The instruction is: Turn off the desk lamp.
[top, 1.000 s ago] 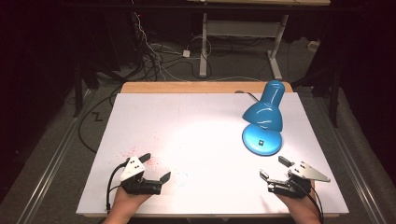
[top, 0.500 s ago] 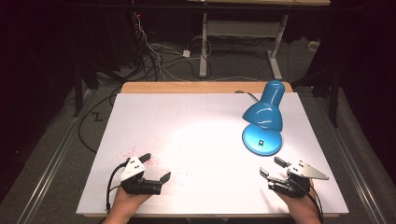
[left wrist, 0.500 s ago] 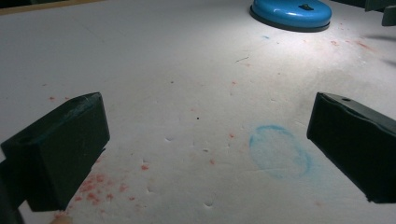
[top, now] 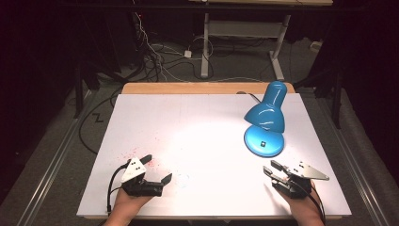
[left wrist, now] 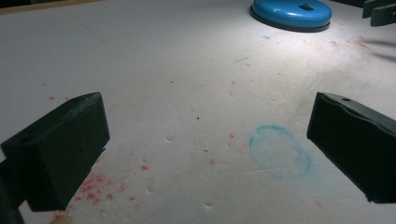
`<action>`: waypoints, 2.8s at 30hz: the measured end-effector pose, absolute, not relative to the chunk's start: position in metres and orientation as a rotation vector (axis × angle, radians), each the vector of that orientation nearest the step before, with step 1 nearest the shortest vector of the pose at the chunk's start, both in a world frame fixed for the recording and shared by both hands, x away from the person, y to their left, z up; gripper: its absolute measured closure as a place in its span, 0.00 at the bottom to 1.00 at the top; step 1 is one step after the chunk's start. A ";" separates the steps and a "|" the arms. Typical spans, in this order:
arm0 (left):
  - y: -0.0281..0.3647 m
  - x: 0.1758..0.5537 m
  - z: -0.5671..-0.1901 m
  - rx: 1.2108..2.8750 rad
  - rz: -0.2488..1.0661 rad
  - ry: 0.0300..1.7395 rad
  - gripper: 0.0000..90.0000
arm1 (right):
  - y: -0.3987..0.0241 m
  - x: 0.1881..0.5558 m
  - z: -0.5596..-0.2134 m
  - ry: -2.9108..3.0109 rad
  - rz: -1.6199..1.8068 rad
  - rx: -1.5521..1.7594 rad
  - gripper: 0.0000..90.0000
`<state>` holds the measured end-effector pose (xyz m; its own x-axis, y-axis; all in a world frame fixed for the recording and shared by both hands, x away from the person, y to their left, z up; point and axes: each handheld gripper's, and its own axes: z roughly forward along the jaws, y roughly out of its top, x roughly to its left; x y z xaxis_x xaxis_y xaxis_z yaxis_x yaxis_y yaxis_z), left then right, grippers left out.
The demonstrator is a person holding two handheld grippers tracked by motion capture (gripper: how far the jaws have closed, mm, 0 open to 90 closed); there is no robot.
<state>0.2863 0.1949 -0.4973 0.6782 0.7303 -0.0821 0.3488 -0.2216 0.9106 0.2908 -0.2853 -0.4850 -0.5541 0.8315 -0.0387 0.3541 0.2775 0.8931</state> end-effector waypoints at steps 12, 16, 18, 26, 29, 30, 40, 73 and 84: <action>0.195 0.286 -0.497 1.827 0.448 0.855 0.00 | -0.287 0.296 -0.485 2.082 1.238 1.129 1.00; 0.195 0.286 -0.497 1.821 0.455 0.856 0.00 | -0.287 0.298 -0.485 2.088 1.230 1.143 1.00; 0.195 0.286 -0.498 1.817 0.455 0.862 0.00 | -0.288 0.298 -0.485 2.082 1.234 1.145 1.00; 0.194 0.286 -0.497 1.836 0.462 0.858 0.00 | -0.290 0.297 -0.484 2.062 1.263 1.155 1.00; 0.193 0.287 -0.497 1.842 0.460 0.863 0.00 | -0.292 0.297 -0.483 2.046 1.296 1.167 1.00; 0.193 0.287 -0.497 1.842 0.460 0.865 0.00 | -0.292 0.298 -0.481 2.045 1.308 1.159 1.00; 0.193 0.287 -0.497 1.843 0.450 0.852 0.00 | -0.277 0.306 -0.472 2.022 1.300 1.116 1.00; 0.193 0.287 -0.497 1.844 0.449 0.846 0.00 | -0.280 0.373 -0.472 1.997 1.272 1.258 1.00; 0.193 0.286 -0.497 1.845 0.452 0.846 0.00 | -0.284 0.381 -0.474 1.990 1.255 1.294 1.00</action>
<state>0.2864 0.1928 -0.4972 0.6838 0.7264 -0.0685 0.3466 -0.2407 0.9066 0.3812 -0.2843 -0.4741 -0.4568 0.8838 0.1009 0.4721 0.1448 0.8696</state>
